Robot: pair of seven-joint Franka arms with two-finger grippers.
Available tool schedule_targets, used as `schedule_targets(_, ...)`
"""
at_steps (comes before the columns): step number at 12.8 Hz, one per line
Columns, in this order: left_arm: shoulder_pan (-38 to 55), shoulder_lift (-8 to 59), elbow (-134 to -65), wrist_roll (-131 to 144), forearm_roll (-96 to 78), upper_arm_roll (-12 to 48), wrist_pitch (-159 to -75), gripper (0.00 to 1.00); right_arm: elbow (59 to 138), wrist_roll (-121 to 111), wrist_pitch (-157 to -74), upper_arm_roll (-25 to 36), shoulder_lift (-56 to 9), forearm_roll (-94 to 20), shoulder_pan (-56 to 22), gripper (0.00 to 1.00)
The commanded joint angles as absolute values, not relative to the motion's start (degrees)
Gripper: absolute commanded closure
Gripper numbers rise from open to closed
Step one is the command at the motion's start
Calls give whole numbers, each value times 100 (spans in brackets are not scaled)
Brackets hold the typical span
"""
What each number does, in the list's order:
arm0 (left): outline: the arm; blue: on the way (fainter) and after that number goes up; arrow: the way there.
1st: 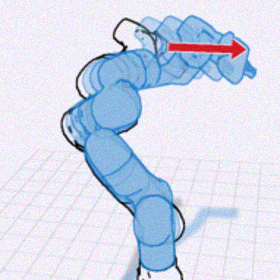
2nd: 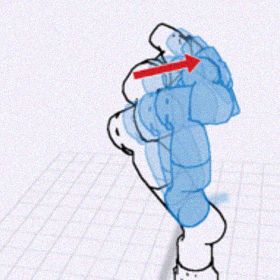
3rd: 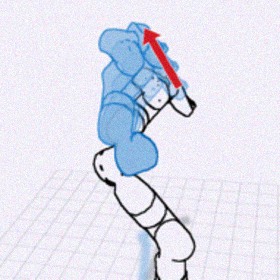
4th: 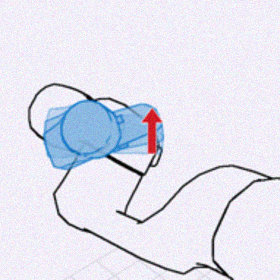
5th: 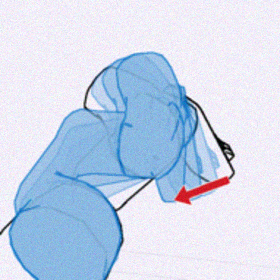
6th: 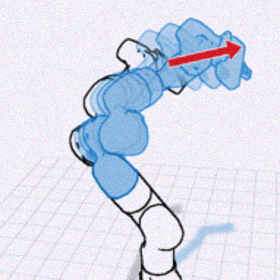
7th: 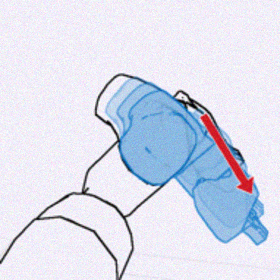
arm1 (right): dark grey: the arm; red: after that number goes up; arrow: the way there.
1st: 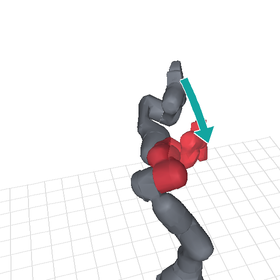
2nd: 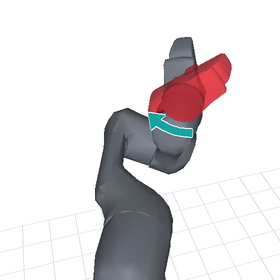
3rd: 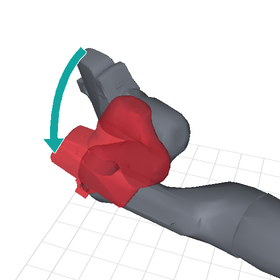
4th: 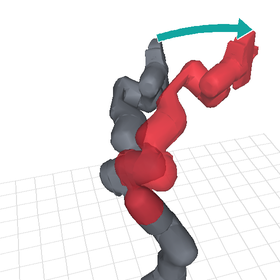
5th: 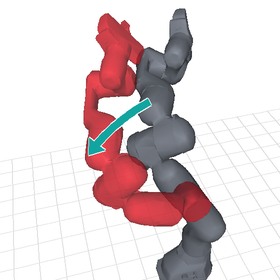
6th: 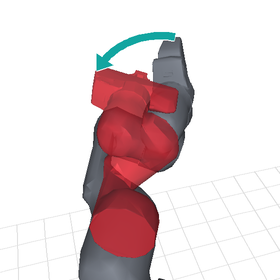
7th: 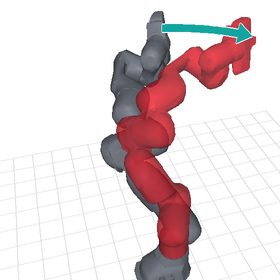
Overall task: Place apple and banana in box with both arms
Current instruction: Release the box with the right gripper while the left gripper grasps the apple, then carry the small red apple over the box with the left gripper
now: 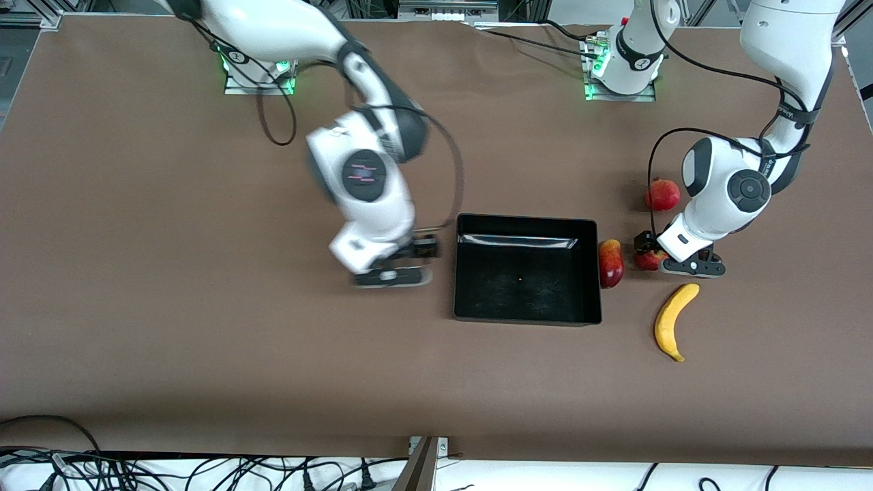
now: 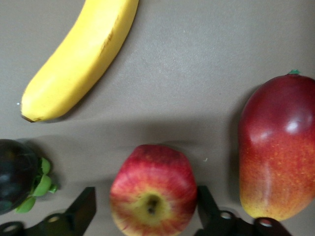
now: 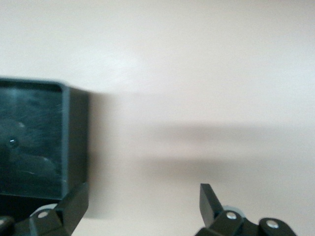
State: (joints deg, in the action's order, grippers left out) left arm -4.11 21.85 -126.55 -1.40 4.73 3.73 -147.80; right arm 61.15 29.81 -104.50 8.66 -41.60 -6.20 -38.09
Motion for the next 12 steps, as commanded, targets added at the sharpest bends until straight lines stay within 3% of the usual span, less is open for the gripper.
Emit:
schedule_targets(1, -439, 2250, -12656, -106, 589, 387, -14880, 32, 6442, 2437, -9320, 1177, -3071, -685, -3508, 0)
schedule_targets(2, -439, 2241, -12639, -114, 589, 378, -14862, 58, 6773, 2008, -9038, 1230, -2545, -738, -3307, 0)
schedule_targets(3, -431, 2206, -12613, -149, 589, 387, -14810, 75, 7229, 1630, -8948, 1300, -2009, -747, -3139, 0)
schedule_targets(5, -431, 1944, -12385, -141, 589, 422, -14426, 88, 8073, 1250, -8938, 1599, -1208, -703, -3077, 0)
schedule_targets(8, -255, 1652, -11220, -79, 502, 579, -12479, 88, 8779, 1038, -8921, 1364, -537, -345, -2665, 0)
schedule_targets(10, -220, 1722, -10296, 191, 379, 851, -11176, 89, 8807, 862, -8825, 628, -457, -290, -1745, 0)
schedule_targets(12, -89, 1731, -10037, 1295, 185, 1298, -10916, 89, 8798, 853, -8676, 55, -440, -299, -1014, 0)
